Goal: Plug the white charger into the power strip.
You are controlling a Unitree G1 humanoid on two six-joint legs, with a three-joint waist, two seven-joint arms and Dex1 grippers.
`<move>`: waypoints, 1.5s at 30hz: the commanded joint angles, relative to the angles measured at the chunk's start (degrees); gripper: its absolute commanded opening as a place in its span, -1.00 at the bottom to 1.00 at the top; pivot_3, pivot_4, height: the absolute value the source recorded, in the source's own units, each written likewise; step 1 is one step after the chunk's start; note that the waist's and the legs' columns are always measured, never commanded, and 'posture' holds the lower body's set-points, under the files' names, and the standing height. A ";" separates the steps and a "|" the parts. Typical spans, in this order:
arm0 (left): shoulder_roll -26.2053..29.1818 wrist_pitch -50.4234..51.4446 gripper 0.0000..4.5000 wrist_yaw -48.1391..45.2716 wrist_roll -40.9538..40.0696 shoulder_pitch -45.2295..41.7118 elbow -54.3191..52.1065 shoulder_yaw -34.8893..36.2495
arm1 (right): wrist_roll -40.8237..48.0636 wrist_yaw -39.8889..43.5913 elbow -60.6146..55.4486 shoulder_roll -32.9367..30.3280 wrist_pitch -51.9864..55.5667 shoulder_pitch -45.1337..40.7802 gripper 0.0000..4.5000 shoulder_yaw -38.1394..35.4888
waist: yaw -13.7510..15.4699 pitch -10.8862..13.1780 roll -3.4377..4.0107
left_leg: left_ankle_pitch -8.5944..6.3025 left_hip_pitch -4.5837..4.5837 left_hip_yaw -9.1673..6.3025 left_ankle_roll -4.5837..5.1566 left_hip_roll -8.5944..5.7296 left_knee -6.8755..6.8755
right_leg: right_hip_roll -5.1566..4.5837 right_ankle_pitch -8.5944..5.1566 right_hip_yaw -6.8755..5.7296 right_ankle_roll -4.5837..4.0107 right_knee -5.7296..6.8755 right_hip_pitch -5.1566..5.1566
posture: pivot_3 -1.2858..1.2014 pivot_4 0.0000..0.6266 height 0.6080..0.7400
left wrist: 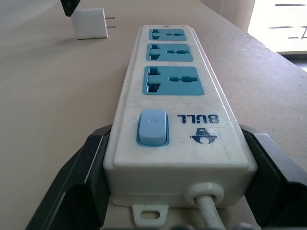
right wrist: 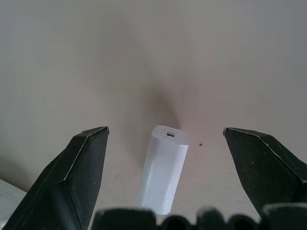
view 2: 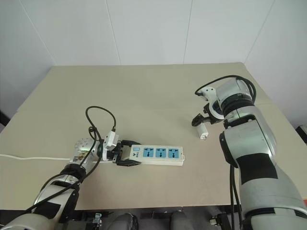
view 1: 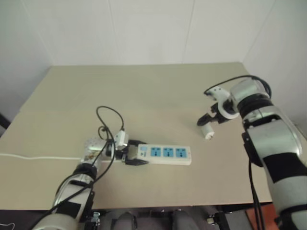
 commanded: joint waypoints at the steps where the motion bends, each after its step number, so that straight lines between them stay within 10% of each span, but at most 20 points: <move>1: -0.46 0.64 0.46 -0.26 1.12 1.43 -0.58 -0.79 | -1.11 0.90 0.13 -0.13 -0.31 0.35 1.00 -0.93 | -0.03 0.00 0.00 | 0.00 0.00 0.00 0.00 0.00 0.00 | 0.00 0.00 0.00 0.00 0.00 0.00 | 0.03 -0.52 1.00; 19: -0.74 1.19 0.46 -0.26 1.34 2.19 -1.47 -0.01 | -2.87 2.07 0.67 0.78 0.76 1.15 1.00 -2.51 | -0.20 -0.02 0.03 | 0.00 0.02 0.00 0.00 0.00 0.00 | 0.00 0.00 0.01 0.00 0.01 0.00 | 0.03 -0.52 1.00; 30: -0.87 1.66 0.46 -0.25 1.75 2.86 -2.26 0.60 | -3.64 3.15 0.84 1.21 0.69 1.39 -0.50 -2.70 | -0.24 -0.06 0.10 | 0.00 0.07 0.00 0.00 0.01 0.00 | 0.00 0.00 0.01 0.00 0.02 0.04 | 0.03 -0.52 1.00; 45: -0.55 4.36 0.46 -0.26 1.21 2.45 -3.63 0.41 | -4.91 14.71 -14.11 -5.40 -2.89 1.12 -0.52 -0.39 | -0.11 -0.04 0.29 | 0.00 0.03 -0.01 0.00 -0.02 0.01 | 0.00 0.00 0.02 0.01 0.02 0.02 | 0.03 -0.52 1.00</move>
